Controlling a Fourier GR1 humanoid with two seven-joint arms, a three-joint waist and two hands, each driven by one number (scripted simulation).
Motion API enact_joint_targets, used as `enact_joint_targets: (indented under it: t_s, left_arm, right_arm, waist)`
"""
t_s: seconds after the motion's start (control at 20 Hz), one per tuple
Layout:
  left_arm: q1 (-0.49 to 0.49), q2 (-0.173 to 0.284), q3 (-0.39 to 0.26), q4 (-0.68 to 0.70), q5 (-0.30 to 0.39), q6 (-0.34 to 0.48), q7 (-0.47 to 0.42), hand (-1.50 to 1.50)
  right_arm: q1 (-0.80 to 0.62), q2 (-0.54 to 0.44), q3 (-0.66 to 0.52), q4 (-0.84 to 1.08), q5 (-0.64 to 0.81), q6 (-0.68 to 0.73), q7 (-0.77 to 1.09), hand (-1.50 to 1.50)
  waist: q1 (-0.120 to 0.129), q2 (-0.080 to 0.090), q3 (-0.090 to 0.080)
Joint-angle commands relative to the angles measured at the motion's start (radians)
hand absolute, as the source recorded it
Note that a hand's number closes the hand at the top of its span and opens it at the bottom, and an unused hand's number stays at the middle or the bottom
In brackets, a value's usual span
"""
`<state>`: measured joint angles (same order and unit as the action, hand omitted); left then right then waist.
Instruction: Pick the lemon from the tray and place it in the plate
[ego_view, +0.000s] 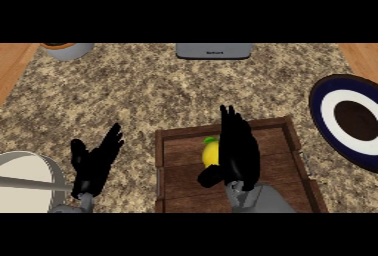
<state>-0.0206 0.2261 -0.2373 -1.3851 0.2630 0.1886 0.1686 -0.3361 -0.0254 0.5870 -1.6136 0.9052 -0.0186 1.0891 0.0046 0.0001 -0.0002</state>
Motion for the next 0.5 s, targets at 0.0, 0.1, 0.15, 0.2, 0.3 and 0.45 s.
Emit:
enact_joint_targets:
  t_s: [0.0, 0.1, 0.15, 0.2, 0.3, 0.45]
  left_arm:
    - [-0.018, -0.016, 0.03, 0.006, -0.008, -0.005, 0.011, 0.0]
    - [-0.018, 0.016, 0.042, -0.053, 0.013, -0.025, 0.066, 0.0]
    - [-0.014, -0.011, 0.025, -0.007, -0.017, 0.0, 0.039, 0.0]
    - [-0.008, -0.009, 0.021, 0.007, -0.018, -0.029, -0.008, 0.0]
    - [-0.01, -0.008, 0.031, 0.037, -0.025, -0.037, -0.02, 0.0]
    - [0.016, -0.014, 0.028, -0.008, -0.019, -0.037, 0.016, 0.0]
  right_arm:
    - [-0.015, 0.024, 0.054, -0.02, 0.014, -0.017, 0.153, -1.5]
    - [-0.011, 0.024, -0.008, 0.098, 0.031, -0.045, 0.064, -1.5]
    - [0.034, 0.025, 0.037, 0.047, 0.073, -0.026, 0.118, -1.5]
    - [-0.117, 0.025, 0.019, 0.1, 0.017, 0.026, 0.196, -1.5]
    - [-0.033, 0.025, 0.05, 0.146, 0.063, -0.051, 0.152, -1.5]
    - [-0.052, 0.025, 0.002, 0.19, 0.048, -0.026, 0.131, -1.5]
  waist:
    - [-0.002, -0.001, 0.0]
    - [0.001, 0.0, 0.0]
    - [-0.004, -0.001, 0.0]
    - [0.005, 0.0, 0.0]
    - [0.001, 0.0, 0.0]
    - [0.003, 0.0, 0.0]
